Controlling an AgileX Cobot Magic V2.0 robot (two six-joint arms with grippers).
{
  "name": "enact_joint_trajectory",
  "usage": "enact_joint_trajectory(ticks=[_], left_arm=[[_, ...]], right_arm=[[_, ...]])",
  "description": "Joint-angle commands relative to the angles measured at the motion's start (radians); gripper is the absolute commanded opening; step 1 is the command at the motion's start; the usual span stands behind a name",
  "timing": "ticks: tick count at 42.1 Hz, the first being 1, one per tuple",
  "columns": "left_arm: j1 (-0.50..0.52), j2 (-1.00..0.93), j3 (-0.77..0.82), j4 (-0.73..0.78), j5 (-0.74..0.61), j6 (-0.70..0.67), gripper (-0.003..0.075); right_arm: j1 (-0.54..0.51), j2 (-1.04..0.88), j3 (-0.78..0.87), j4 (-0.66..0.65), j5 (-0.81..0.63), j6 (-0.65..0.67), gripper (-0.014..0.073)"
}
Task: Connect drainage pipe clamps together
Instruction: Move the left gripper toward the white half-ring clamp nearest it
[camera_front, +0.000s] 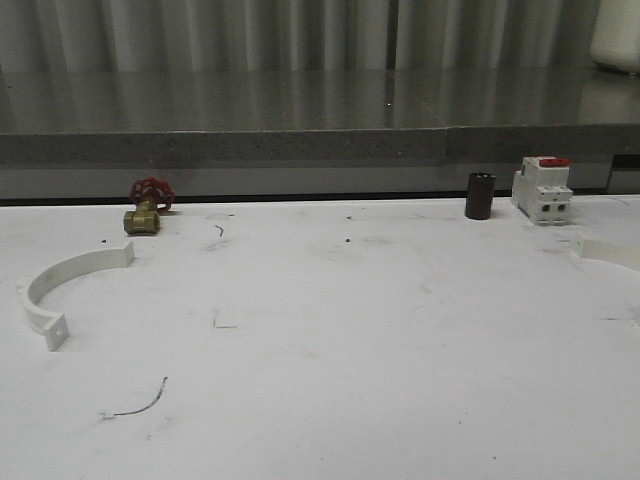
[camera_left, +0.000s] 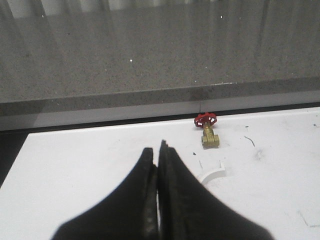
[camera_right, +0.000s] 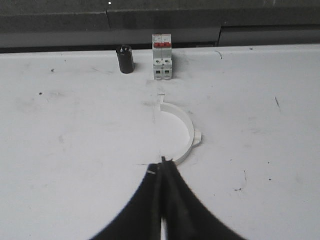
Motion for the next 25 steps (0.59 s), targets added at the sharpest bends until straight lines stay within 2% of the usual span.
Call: enact_joint_trajectory(ticks=[1,6,8,10,13,18,21,25], left_arm=[[0.0,0.051,-0.028,-0.015,-0.067,-0.002,-0.002],[0.0,0.114,-0.028,-0.026,-0.012,-0.002,-0.002],[0.0,0.136,-0.028,-0.026,-0.001,-0.002,-0.0014],[0.0,0.151,-0.028,-0.026,0.006,-0.002,0.0018],[0.0,0.168,-0.028,-0.026,0.008,-0.002,0.0109],[0.0,0.198,-0.028,-0.026,0.008,-0.002,0.0363],[-0.009,0.221,-0.03,-0.029,0.009,-0.002,0.045],[-0.04,0.267,-0.043,-0.03,0.026,-0.002,0.0459]], right_arm=[[-0.006,0.055,-0.031,-0.008,-0.063,-0.002,-0.0116],[-0.006,0.11,-0.031,-0.008,-0.051,-0.002,-0.0111],[-0.006,0.12,-0.031,-0.008,-0.047,-0.002,-0.0083],[-0.006,0.121,-0.031,-0.008,-0.043,-0.002,-0.0021],[-0.006,0.13,-0.031,-0.008,-0.038,-0.002,0.0121],[-0.006,0.13,-0.031,-0.008,-0.034,-0.002,0.0384],[-0.006,0.13,-0.031,-0.008,-0.033,-0.002,0.0456],[-0.006,0.13,-0.031,-0.008,-0.026,-0.002,0.0461]])
